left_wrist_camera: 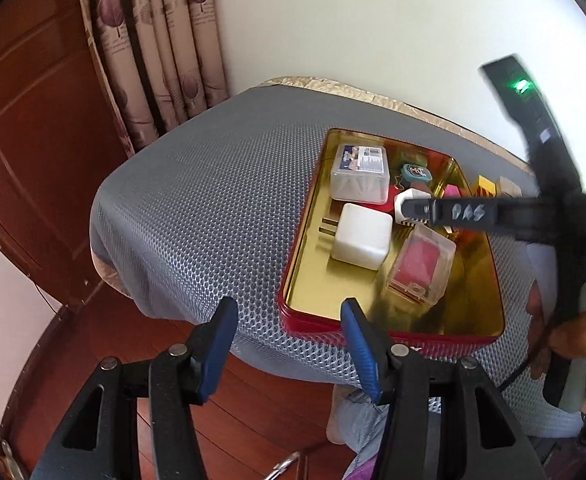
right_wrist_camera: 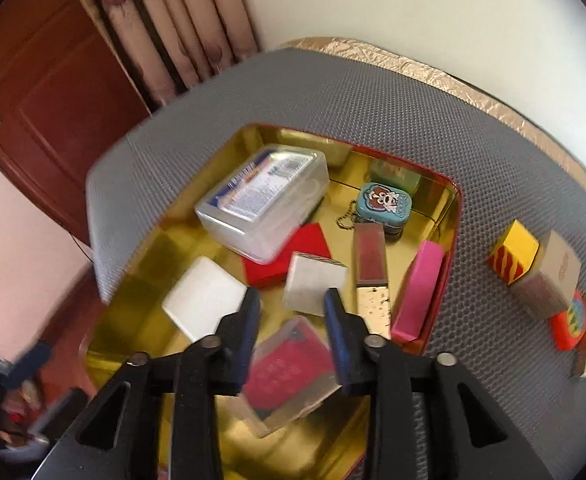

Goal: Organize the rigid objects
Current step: 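Grasp the black-and-white zigzag cube with the right tool and drop it into the tin, then move the left tool from the tin toward the beige MARUBI box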

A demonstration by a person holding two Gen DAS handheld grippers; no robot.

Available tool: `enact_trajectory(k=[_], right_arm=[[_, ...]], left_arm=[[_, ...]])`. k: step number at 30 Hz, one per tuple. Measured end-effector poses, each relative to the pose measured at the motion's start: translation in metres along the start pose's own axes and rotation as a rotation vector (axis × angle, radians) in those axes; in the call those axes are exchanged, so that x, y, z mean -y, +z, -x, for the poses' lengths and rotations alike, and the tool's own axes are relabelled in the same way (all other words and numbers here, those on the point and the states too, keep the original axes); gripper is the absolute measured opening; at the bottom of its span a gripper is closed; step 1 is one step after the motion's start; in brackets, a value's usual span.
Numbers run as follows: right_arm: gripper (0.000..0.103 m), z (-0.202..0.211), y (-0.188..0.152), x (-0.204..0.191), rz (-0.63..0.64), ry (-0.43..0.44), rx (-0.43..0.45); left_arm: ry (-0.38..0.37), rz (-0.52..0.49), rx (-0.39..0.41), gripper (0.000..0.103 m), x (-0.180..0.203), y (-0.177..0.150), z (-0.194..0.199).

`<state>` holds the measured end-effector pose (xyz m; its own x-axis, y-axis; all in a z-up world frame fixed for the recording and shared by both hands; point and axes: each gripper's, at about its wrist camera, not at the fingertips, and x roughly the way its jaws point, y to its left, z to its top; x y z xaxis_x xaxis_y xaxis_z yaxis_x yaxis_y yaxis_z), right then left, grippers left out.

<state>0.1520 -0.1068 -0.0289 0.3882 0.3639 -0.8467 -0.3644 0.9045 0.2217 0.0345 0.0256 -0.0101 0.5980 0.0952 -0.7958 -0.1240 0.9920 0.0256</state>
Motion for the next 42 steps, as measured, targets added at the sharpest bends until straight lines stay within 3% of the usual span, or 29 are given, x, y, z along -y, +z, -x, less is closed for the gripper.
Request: enact_trajectory(k=[1,4,5,7,9,12,15,19,21,24,29,35,42], right_arm=[[0.048,0.010,-0.002,0.003,-0.022,0.017,0.039],[0.049,0.045,-0.015,0.015,-0.062,0.006,0.164],[0.051,0.057,-0.023,0.021,-0.069,-0.027,0.200],[0.071,0.076,-0.043,0.035,-0.073,-0.145,0.258],[0.075,0.093,-0.068,0.056,-0.084,-0.285,0.306],[0.075,0.104,-0.101,0.098,-0.105,-0.502,0.273],[0.076,0.117,-0.132,0.147,-0.158,-0.631,0.239],[0.094,0.129,-0.161,0.195,-0.180,-0.847,0.209],[0.095,0.131,-0.173,0.216,-0.215,-0.893,0.191],[0.096,0.126,-0.188,0.245,-0.319,-0.819,0.160],[0.099,0.140,-0.194,0.269,-0.448,-0.707,0.226],[0.099,0.138,-0.191,0.272,-0.438,-0.659,0.223],[0.101,0.139,-0.190,0.256,-0.437,-0.651,0.242]], left_arm=[[0.002,-0.006,0.001,0.055,0.001,0.000,0.000],[0.012,-0.025,-0.003,0.055,0.005,-0.002,-0.001],[0.013,-0.029,-0.005,0.055,0.007,-0.002,-0.001],[0.019,-0.044,-0.010,0.055,0.009,-0.004,-0.002],[0.022,-0.055,-0.008,0.055,0.011,-0.004,-0.001],[0.031,-0.078,-0.006,0.055,0.016,-0.006,0.000],[0.049,-0.114,0.000,0.055,0.024,-0.008,0.001],[0.082,-0.181,0.035,0.055,0.040,-0.013,0.004],[0.090,-0.203,0.034,0.055,0.044,-0.016,0.004],[0.093,-0.247,0.029,0.055,0.054,-0.022,0.003],[0.101,-0.290,0.051,0.055,0.079,-0.025,0.012],[0.002,-0.320,-0.011,0.055,0.117,-0.024,0.012],[-0.212,-0.346,-0.107,0.055,0.159,0.015,-0.004]])
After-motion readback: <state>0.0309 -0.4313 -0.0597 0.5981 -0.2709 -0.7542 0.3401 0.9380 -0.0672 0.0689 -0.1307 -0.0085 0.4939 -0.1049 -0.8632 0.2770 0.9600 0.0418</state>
